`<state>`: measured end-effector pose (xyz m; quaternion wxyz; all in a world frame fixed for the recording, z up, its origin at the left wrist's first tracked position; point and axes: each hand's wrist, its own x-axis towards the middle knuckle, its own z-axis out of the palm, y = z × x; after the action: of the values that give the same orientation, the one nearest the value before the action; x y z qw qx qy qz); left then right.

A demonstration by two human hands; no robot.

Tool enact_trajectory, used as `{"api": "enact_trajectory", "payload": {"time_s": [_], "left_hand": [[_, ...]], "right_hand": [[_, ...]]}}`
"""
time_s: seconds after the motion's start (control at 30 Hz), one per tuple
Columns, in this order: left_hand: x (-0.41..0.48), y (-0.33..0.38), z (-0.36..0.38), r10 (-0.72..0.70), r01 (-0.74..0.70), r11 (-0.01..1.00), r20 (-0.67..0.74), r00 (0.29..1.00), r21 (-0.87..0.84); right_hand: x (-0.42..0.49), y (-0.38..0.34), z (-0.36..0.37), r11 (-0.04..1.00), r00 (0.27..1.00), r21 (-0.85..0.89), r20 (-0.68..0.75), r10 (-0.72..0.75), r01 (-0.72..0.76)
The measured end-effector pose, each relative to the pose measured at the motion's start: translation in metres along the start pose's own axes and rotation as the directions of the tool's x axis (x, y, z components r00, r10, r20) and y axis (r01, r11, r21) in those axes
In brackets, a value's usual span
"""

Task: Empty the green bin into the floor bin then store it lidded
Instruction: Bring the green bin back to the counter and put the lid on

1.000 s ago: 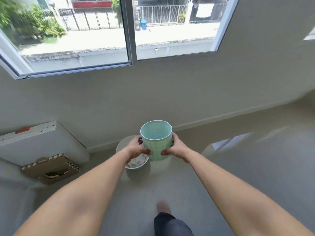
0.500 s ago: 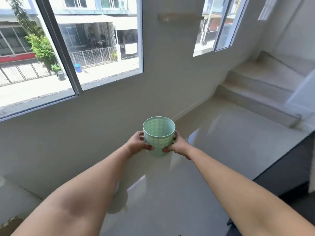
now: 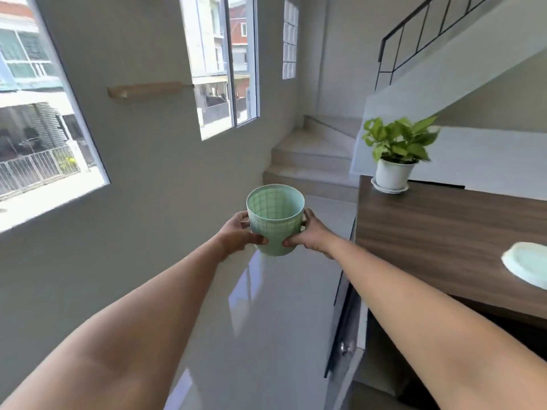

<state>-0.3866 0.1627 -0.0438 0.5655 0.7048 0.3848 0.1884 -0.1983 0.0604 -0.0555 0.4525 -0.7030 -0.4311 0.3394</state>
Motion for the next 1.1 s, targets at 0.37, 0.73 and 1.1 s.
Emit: {"api": "enact_trajectory", "payload": {"time_s": [0.37,0.73,1.1], "left_hand": [[0.053,0.091,0.274,0.096,-0.118,0.988,0.207,0.974,0.098],[0.058,0.096,0.442,0.064,-0.110,0.984,0.299,0.952,0.139],[0.076,0.081,0.447,0.060,-0.107,0.988,0.353,0.934,0.114]], "right_hand": [[-0.098,0.094,-0.258,0.992,0.967,-0.062,-0.236,0.093,-0.111],[-0.160,0.198,-0.376,0.972,0.931,-0.002,-0.286,0.226,-0.237],[-0.151,0.229,-0.385,0.953,0.931,-0.146,-0.297,0.213,-0.264]]}}
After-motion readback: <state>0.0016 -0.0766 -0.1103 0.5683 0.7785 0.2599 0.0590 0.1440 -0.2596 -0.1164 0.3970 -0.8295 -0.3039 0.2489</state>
